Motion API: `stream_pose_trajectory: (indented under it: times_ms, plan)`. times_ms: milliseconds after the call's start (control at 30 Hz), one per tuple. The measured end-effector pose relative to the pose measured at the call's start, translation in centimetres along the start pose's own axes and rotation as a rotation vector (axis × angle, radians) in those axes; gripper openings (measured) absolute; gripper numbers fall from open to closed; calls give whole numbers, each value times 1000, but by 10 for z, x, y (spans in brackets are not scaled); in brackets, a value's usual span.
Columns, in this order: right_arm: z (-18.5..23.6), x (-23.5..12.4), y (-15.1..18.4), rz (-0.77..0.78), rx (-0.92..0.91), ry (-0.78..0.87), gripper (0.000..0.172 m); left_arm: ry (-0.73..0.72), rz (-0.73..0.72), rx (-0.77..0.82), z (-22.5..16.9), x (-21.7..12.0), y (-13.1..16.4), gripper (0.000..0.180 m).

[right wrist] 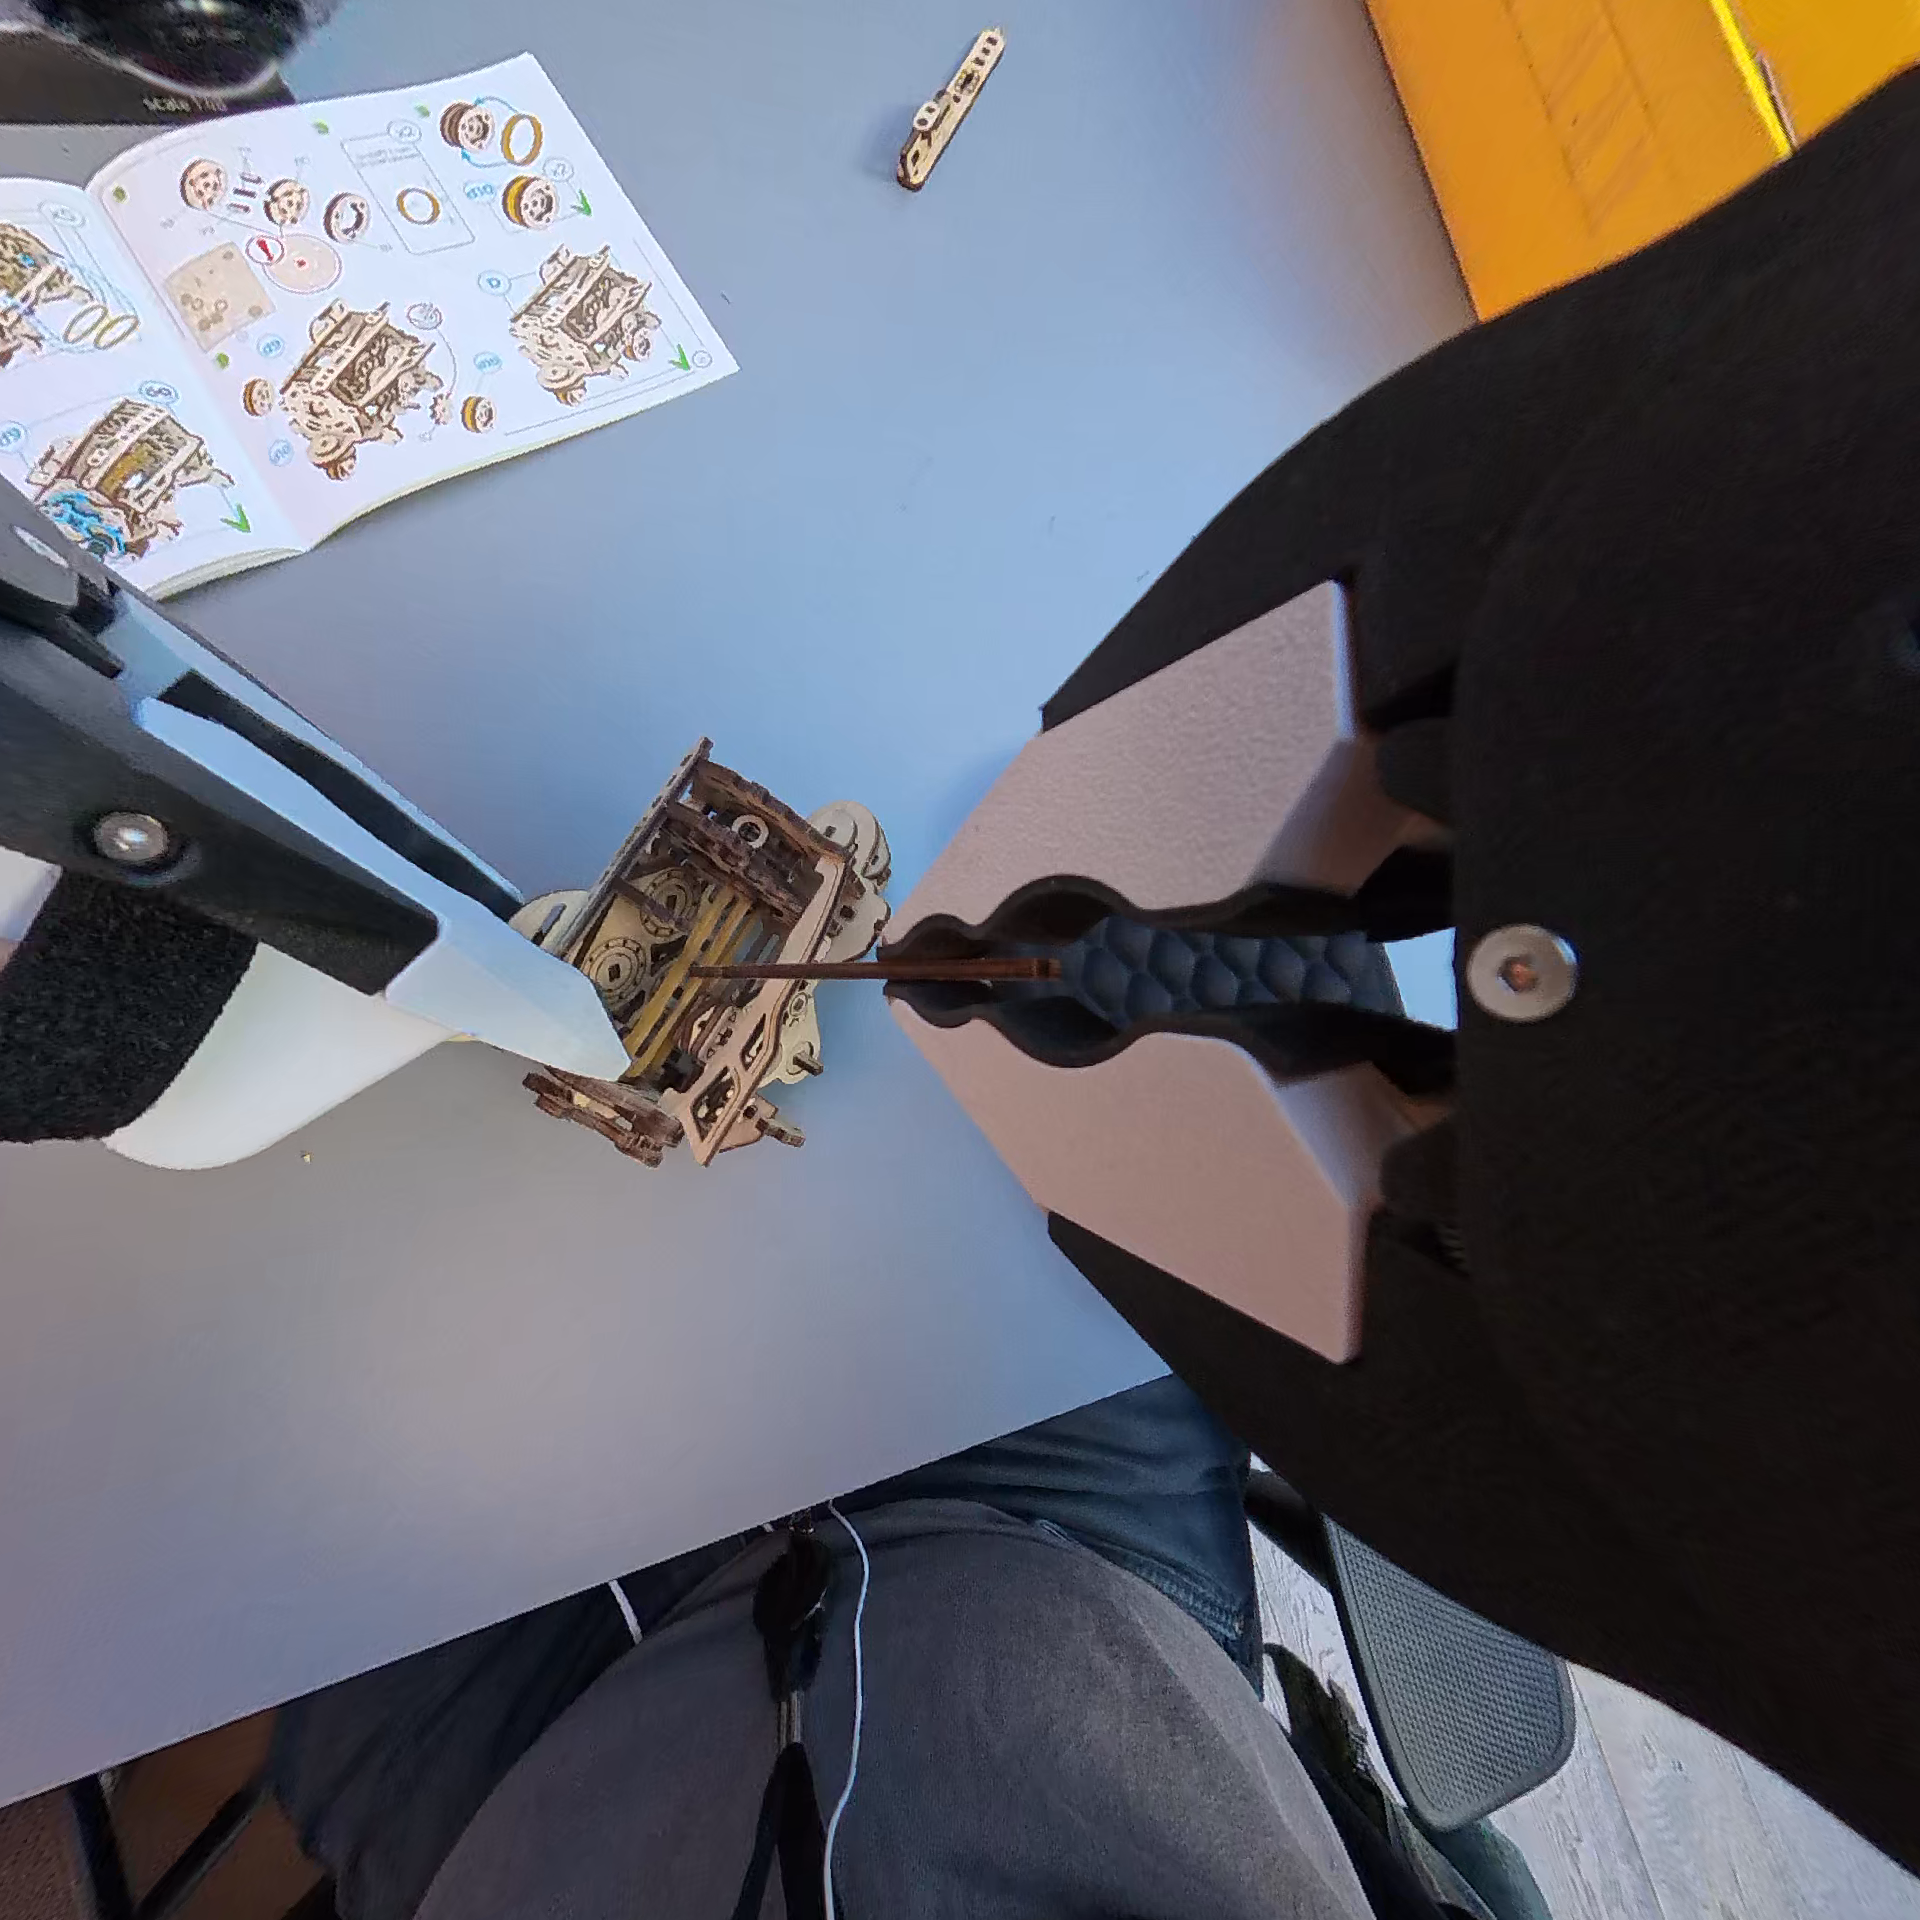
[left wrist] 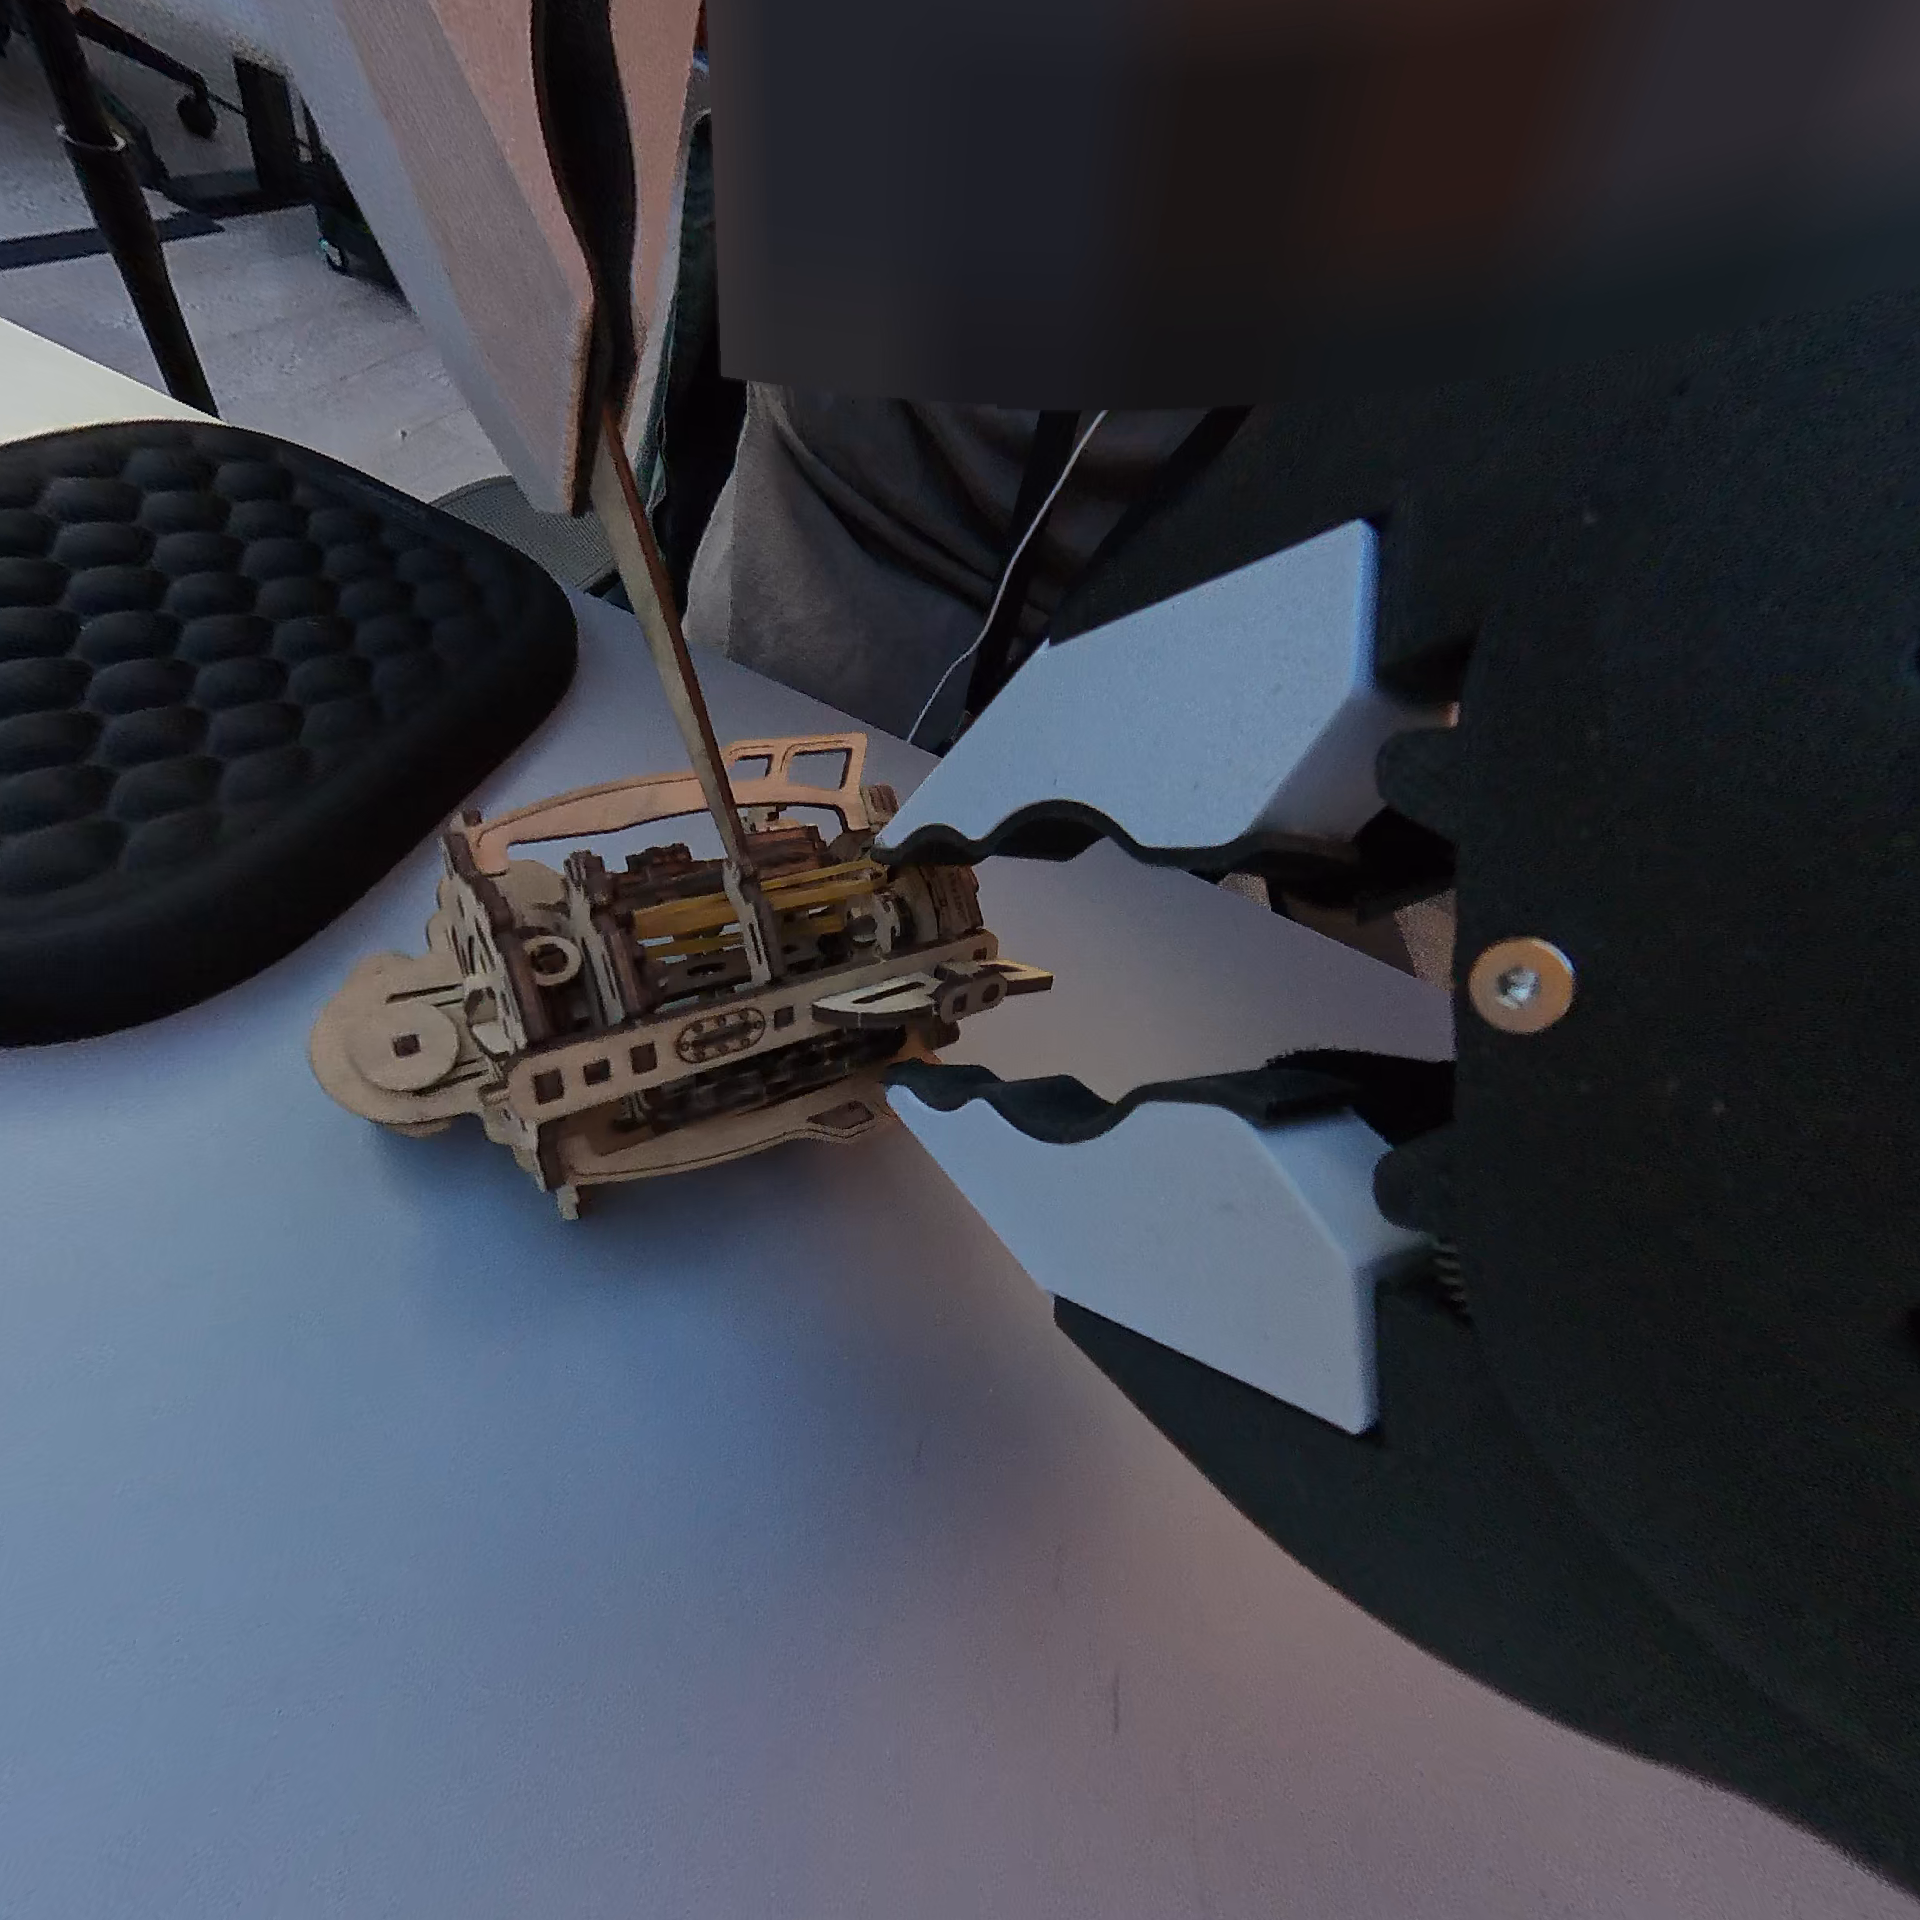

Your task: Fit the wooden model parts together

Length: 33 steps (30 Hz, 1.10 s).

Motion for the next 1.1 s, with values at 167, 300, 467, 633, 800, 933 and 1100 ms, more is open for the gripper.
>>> stream_pose_trajectory:
  times_ms: [167, 300, 467, 633, 800, 933, 1100]
  plan:
    - [-4, 2, 5, -37, 18, -37, 1, 28, -48, -2, 1, -10, -4, 37]
    - [-7, 3, 7, -83, 22, -73, 1, 62, -95, -15, 3, -19, -4, 37]
    - [-13, -2, 18, -220, 81, -146, 1, 113, -237, 9, 0, -33, 3, 35]
    - [-17, 1, 21, -296, 92, -250, 1, 163, -273, -6, 3, -28, 0, 35]
    - [-19, 4, 16, -231, 5, -304, 1, 130, -234, 14, 5, -23, -10, 36]
    - [-21, 4, 13, -189, -31, -310, 1, 111, -293, 43, 3, -34, -18, 32]
    - [-27, -5, 6, -256, -33, -271, 1, 145, -425, 126, -11, -55, -18, 24]
Point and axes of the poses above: each gripper's, where its closed fingertips meet, x out along the fingers, y out of its underside, z = x × y across the jaws, the point moved 6 cm from there along -x, back along the fingers, and after that the axes turned 1 degree about -y, right-handed, at the moved point
